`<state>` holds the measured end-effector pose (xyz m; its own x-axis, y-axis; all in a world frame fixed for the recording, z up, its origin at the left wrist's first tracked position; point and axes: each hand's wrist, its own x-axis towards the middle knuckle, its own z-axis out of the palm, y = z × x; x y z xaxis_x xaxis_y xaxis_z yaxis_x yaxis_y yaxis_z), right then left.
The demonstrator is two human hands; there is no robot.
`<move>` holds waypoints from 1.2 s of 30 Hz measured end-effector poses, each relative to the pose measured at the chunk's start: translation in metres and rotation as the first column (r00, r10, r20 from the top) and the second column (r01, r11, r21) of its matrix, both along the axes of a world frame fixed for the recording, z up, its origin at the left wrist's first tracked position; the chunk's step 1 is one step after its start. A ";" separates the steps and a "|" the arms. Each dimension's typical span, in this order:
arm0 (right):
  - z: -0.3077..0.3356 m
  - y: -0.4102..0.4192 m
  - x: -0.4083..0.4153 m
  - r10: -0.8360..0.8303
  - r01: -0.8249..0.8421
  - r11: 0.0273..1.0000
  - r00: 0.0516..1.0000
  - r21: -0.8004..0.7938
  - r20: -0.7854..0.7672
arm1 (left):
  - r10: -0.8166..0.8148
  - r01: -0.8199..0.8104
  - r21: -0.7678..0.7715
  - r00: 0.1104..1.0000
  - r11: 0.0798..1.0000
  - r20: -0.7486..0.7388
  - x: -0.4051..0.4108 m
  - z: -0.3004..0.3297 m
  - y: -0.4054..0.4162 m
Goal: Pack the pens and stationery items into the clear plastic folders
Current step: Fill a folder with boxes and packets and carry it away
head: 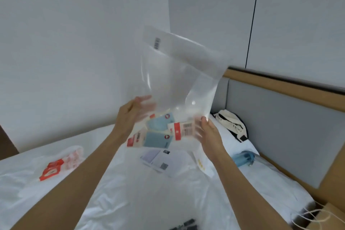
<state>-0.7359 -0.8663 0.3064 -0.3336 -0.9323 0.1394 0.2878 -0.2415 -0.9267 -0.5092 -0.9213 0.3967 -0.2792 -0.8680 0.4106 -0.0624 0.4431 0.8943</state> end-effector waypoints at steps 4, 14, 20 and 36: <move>0.022 -0.003 -0.017 -0.009 0.008 0.995 1.000 -0.103 -0.008 | -0.030 0.029 -0.004 0.991 1.000 -0.132 0.005 0.012 0.000; 0.035 0.003 -0.032 -0.028 0.030 0.995 0.999 -0.090 0.022 | -0.052 0.049 -0.034 0.993 0.998 -0.108 -0.018 0.018 0.002; 0.041 0.006 -0.034 -0.132 0.127 0.986 0.990 -0.106 -0.051 | -0.045 0.047 0.006 0.985 0.999 -0.167 -0.029 0.014 0.001; 0.066 0.019 -0.062 -0.210 0.178 0.965 0.963 -0.191 -0.168 | -0.075 0.072 -0.021 0.976 0.997 -0.204 -0.049 0.026 0.004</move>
<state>-0.7978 -0.8475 0.3719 -0.4588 -0.8083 0.3689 0.0469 -0.4367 -0.8984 -0.5578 -0.9170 0.4227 -0.2511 -0.8421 0.4773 0.1544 0.4519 0.8786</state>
